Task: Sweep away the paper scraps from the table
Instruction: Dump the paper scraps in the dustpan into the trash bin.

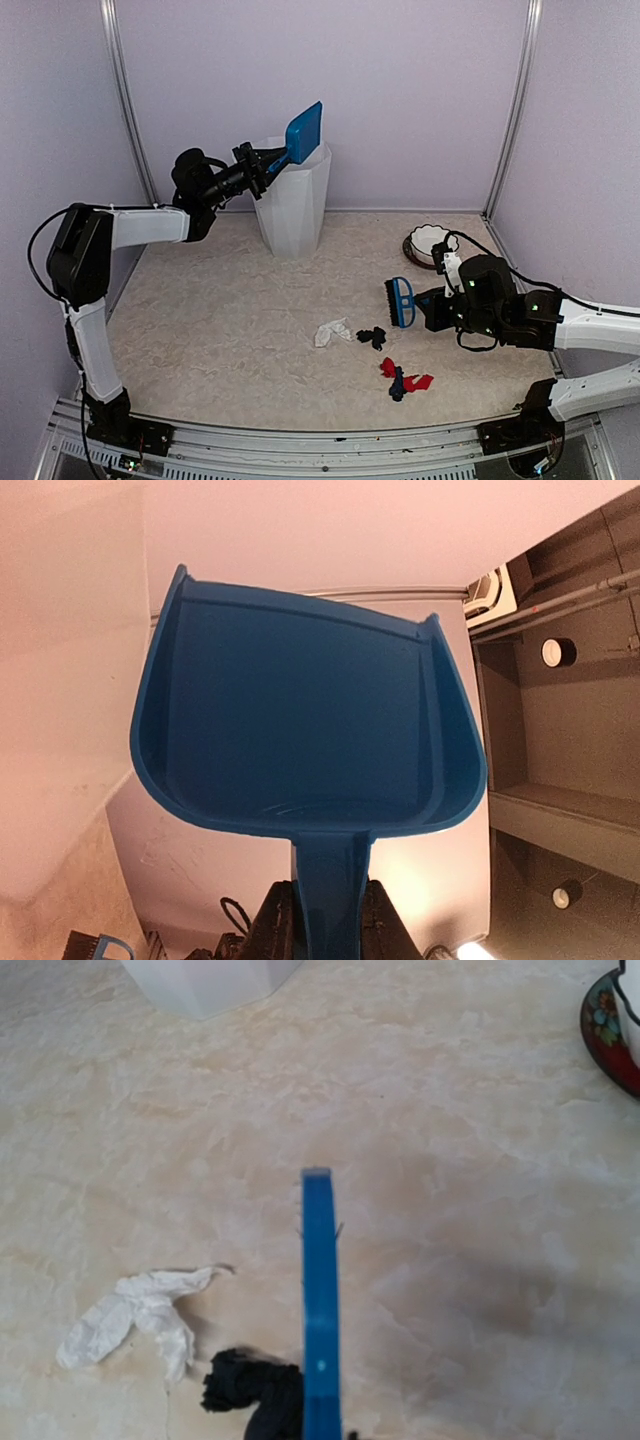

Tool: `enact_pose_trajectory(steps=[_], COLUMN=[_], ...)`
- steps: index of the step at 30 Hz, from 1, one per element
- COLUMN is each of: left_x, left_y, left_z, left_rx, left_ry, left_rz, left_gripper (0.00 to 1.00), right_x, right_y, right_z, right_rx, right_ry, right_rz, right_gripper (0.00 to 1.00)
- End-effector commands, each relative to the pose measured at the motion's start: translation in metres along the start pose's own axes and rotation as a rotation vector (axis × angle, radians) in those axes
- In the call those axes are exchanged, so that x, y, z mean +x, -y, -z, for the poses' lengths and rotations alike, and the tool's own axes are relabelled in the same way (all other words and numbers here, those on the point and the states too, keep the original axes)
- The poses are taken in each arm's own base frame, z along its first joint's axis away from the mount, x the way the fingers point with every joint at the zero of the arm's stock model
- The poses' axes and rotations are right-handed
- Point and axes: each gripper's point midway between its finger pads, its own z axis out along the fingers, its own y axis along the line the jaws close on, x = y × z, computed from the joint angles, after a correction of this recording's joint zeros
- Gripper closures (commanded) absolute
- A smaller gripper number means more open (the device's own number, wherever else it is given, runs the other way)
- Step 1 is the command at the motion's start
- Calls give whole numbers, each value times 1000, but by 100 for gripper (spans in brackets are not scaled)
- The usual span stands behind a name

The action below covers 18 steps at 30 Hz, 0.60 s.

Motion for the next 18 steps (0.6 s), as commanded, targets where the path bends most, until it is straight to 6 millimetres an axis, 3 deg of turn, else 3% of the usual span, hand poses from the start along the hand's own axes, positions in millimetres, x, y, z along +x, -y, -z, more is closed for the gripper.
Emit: enact_pose_trajectory(steps=[1,10,15,18], left_x=[25,55,66,75], left_y=[42,72,72,61], left_z=[15,32,50,66], left_rx=[49,-21,-149,-268], left_ry=[-52,-130,-121,-113], left_rz=[-175,-434,-587,-662], left_gripper=[100,100,100,100], right_x=[-18,-28,-31,-31], right_y=[4,-8,-31,-50], right_z=[7,10,11,7], right_rx=[22,-30,-148,-233], right_ry=[49,65,60,37], right_rz=[6,15,-4,-39], right_gripper=[100,100,100,100])
